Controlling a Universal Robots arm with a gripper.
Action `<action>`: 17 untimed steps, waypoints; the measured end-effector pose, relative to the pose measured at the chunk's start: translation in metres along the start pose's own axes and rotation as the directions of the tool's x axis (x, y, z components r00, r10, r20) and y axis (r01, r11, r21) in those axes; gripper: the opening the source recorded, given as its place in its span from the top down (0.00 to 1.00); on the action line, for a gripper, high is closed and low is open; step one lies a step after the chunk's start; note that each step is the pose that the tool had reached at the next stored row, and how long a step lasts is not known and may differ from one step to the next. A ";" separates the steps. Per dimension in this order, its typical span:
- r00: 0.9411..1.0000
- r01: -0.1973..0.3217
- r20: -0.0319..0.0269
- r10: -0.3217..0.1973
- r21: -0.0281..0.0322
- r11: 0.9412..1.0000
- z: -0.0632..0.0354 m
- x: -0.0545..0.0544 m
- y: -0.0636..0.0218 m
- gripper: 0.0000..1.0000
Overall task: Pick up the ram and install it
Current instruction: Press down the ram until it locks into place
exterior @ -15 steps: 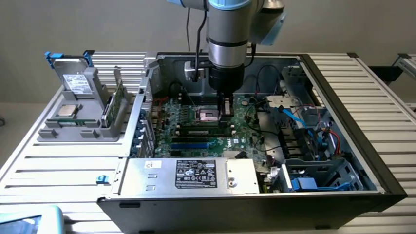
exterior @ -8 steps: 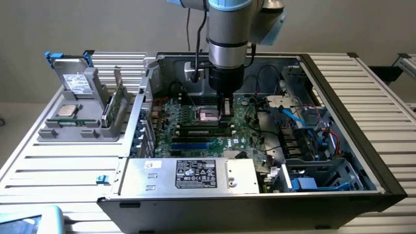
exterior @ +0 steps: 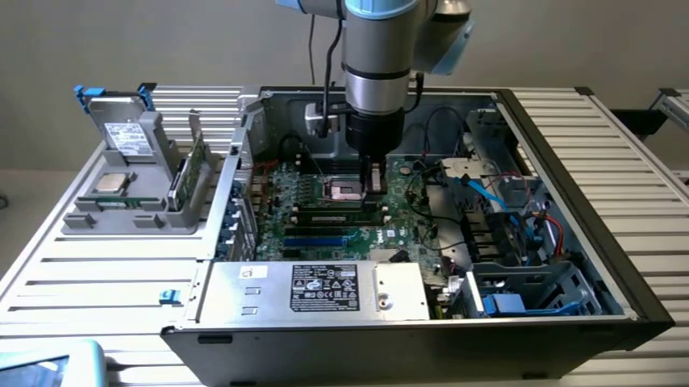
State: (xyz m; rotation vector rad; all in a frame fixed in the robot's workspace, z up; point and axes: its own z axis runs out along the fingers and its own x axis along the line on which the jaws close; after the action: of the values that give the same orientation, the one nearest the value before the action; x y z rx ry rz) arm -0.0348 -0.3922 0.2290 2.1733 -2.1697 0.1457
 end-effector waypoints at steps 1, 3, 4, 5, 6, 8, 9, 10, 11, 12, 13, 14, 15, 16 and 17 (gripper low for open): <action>1.000 0.000 0.000 0.000 0.000 1.000 0.0006 0.000 0.0001 0.89; 1.000 0.000 -0.001 0.000 0.000 1.000 0.0018 0.000 0.0003 0.89; 1.000 0.000 -0.001 0.000 0.000 1.000 0.0025 0.000 0.0003 0.89; 1.000 0.000 0.000 0.000 0.000 1.000 0.0033 0.000 0.0003 0.89; 1.000 0.000 0.000 0.000 0.000 1.000 0.0039 0.000 0.0003 0.89; 1.000 0.000 0.000 0.000 0.000 1.000 0.0041 0.000 0.0004 0.89; 1.000 0.000 0.001 0.000 0.000 1.000 0.0030 0.000 0.0005 0.89; 1.000 0.000 0.002 0.000 -0.001 1.000 0.0005 0.000 0.0010 0.89; 1.000 0.000 0.001 0.000 -0.003 1.000 -0.0024 0.000 0.0018 0.89; 1.000 0.000 0.001 0.000 -0.004 1.000 -0.0047 0.001 0.0031 0.89; 1.000 0.000 0.002 0.000 -0.004 1.000 -0.0058 0.001 0.0050 0.89; 1.000 0.000 0.002 0.000 -0.005 1.000 -0.0065 0.002 0.0077 0.89; 1.000 0.000 0.002 0.000 -0.004 1.000 -0.0067 0.002 0.0111 0.89; 1.000 0.000 0.002 0.000 -0.005 1.000 -0.0070 0.002 0.0150 0.89; 1.000 0.000 0.002 0.000 -0.005 1.000 -0.0070 0.002 0.0193 0.89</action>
State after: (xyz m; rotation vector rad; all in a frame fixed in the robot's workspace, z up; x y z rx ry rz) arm -0.0542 -0.3932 0.2358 2.1724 -2.1685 0.1385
